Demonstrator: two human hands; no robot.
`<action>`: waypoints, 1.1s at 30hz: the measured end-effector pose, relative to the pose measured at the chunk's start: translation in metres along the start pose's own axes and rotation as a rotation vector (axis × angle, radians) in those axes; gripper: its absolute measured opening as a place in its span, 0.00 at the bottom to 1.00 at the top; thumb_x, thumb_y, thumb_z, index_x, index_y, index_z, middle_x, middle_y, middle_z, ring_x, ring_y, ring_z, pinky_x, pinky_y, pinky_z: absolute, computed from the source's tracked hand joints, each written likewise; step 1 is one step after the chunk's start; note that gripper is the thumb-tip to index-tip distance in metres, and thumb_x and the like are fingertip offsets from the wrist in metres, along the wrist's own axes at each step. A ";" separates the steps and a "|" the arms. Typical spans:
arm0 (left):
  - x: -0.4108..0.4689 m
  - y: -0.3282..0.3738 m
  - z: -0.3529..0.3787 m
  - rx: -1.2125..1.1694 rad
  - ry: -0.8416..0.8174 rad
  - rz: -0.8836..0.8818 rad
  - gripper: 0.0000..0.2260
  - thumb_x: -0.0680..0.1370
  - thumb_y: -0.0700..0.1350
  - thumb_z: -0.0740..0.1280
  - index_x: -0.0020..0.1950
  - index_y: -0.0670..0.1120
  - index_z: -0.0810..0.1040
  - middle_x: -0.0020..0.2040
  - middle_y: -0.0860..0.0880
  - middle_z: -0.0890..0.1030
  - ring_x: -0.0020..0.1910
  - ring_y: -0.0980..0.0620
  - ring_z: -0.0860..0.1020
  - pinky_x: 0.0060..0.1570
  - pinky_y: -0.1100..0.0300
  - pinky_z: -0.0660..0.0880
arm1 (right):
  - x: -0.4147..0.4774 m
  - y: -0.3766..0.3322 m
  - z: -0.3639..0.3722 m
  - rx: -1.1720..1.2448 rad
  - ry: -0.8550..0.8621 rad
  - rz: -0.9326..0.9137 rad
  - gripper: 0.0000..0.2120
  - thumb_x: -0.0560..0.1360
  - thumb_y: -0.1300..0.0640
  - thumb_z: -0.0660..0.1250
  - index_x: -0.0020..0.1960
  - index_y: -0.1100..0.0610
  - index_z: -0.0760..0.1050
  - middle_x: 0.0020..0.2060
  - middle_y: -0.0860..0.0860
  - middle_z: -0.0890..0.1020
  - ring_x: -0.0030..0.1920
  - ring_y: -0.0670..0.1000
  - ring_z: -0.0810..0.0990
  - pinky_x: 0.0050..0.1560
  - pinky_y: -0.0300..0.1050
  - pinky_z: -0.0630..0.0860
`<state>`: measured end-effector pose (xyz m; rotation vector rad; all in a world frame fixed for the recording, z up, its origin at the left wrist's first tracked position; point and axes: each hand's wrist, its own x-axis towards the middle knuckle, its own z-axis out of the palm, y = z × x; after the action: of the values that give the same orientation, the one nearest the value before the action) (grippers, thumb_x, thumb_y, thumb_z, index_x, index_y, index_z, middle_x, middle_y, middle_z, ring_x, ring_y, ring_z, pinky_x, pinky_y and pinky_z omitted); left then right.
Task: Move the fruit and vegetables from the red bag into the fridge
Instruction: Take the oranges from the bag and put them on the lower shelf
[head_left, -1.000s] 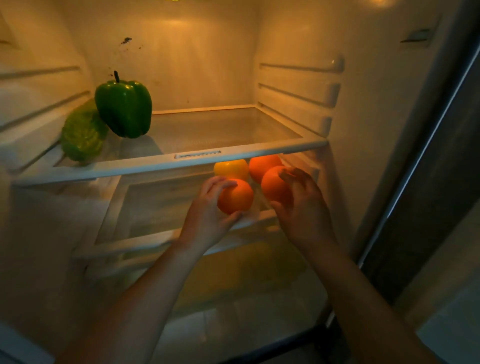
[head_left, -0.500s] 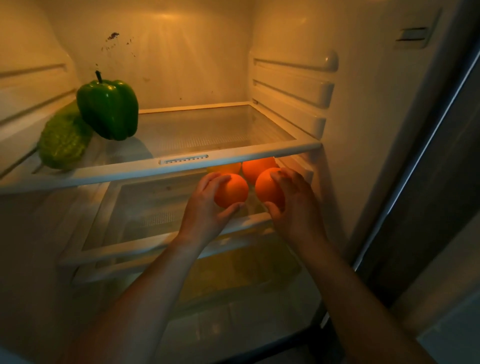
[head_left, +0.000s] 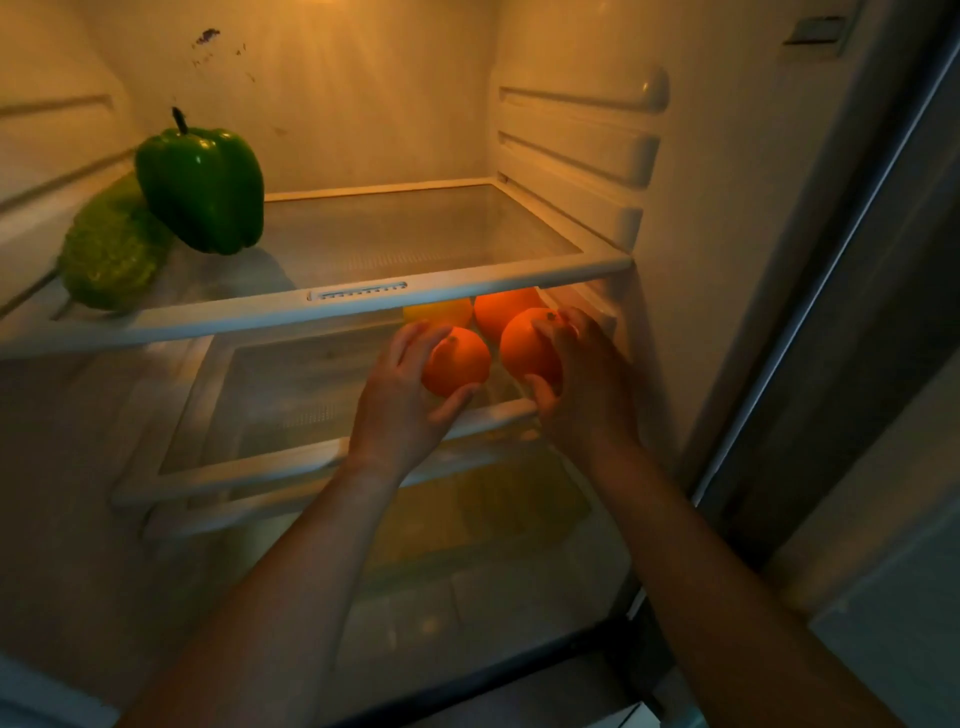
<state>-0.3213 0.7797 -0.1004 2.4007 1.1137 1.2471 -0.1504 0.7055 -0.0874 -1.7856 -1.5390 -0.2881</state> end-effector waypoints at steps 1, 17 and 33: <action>0.000 0.000 -0.002 -0.025 0.008 0.002 0.27 0.69 0.51 0.74 0.66 0.47 0.72 0.67 0.45 0.70 0.66 0.49 0.68 0.61 0.65 0.63 | -0.003 -0.002 -0.002 0.006 0.001 0.016 0.28 0.65 0.61 0.72 0.65 0.58 0.70 0.66 0.60 0.71 0.67 0.61 0.69 0.66 0.56 0.66; -0.151 0.008 -0.076 -0.218 -0.385 0.066 0.23 0.75 0.58 0.61 0.67 0.50 0.70 0.64 0.59 0.67 0.64 0.66 0.63 0.61 0.80 0.54 | -0.208 -0.080 -0.044 0.099 -0.273 0.350 0.27 0.72 0.51 0.69 0.69 0.54 0.66 0.69 0.51 0.67 0.68 0.50 0.66 0.67 0.44 0.65; -0.290 0.075 -0.032 -0.269 -1.057 0.309 0.24 0.73 0.62 0.59 0.67 0.57 0.69 0.67 0.59 0.66 0.63 0.63 0.64 0.58 0.60 0.71 | -0.432 -0.121 -0.148 -0.091 -0.304 0.823 0.24 0.73 0.46 0.67 0.68 0.46 0.68 0.68 0.44 0.68 0.65 0.45 0.70 0.63 0.38 0.67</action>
<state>-0.4095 0.5174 -0.2206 2.4731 0.2418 0.0348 -0.3275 0.2827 -0.1999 -2.4412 -0.8538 0.3330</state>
